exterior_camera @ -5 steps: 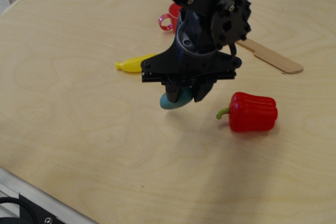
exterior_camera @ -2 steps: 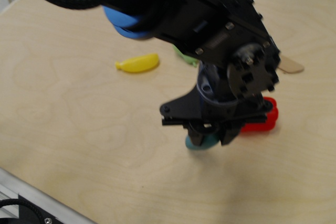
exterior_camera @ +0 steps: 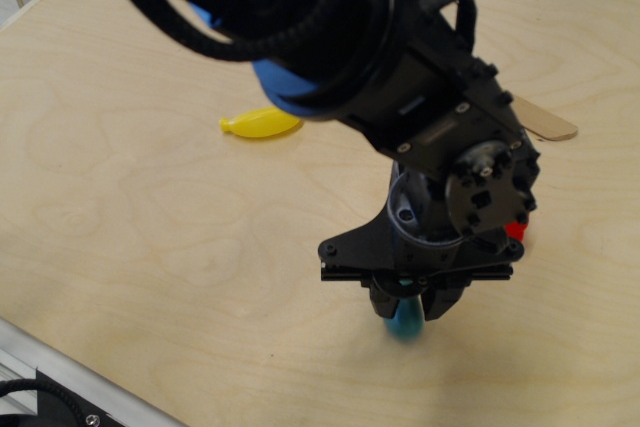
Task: Take cucumber out of cup
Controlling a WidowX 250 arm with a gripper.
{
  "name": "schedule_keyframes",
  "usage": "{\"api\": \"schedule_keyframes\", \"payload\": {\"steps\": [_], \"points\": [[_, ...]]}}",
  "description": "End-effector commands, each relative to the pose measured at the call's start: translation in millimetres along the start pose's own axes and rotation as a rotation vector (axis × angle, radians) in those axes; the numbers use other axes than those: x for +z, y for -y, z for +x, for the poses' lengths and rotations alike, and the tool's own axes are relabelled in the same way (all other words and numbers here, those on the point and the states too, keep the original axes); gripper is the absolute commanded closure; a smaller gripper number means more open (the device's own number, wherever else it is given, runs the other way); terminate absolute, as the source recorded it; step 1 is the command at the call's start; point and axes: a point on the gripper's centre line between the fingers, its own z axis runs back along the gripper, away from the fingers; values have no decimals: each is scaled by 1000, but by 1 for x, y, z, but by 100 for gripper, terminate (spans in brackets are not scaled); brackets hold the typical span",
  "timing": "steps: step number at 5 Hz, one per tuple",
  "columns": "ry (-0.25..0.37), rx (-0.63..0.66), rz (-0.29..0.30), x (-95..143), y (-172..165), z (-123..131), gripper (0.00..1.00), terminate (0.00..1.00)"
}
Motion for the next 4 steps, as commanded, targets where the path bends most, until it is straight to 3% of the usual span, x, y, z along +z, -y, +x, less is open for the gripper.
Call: {"api": "schedule_keyframes", "payload": {"steps": [1, 3, 4], "points": [[5, 37, -15, 7, -12, -5, 0, 0], [11, 63, -12, 19, -17, -2, 0, 0], [33, 87, -25, 36, -18, 4, 0, 100]]}}
